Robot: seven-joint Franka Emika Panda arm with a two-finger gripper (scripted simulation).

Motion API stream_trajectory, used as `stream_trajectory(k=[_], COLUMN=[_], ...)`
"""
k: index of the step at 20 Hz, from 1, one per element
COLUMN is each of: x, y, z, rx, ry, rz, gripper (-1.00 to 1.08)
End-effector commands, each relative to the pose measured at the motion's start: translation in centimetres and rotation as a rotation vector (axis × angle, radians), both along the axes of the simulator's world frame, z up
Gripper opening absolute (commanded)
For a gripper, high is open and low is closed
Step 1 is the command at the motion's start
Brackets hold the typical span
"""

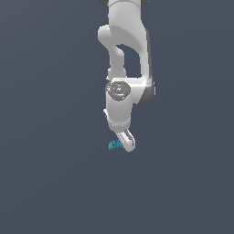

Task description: Pick up the object and move it to a goal position.

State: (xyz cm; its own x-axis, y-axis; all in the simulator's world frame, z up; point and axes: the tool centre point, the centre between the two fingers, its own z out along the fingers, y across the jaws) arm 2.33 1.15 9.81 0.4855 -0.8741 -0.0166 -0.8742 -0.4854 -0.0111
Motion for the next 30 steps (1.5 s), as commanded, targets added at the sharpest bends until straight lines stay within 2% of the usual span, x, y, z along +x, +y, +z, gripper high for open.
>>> stream_trajectory(k=[1, 7, 14, 24, 30], x=[0.1, 0.2, 0.2, 0.2, 0.1], y=[-0.2, -0.5, -0.7, -0.8, -0.8], z=[-0.6, -1.6, -2.4, -2.9, -5.6], rx=[-0.004, -0.012, -0.018, -0.019, -0.019], ry=[0.002, 0.004, 0.005, 0.005, 0.005], rz=[-0.071, -0.208, -0.302, -0.322, -0.326], gripper=[1.00, 1.00, 1.00, 1.00, 1.00])
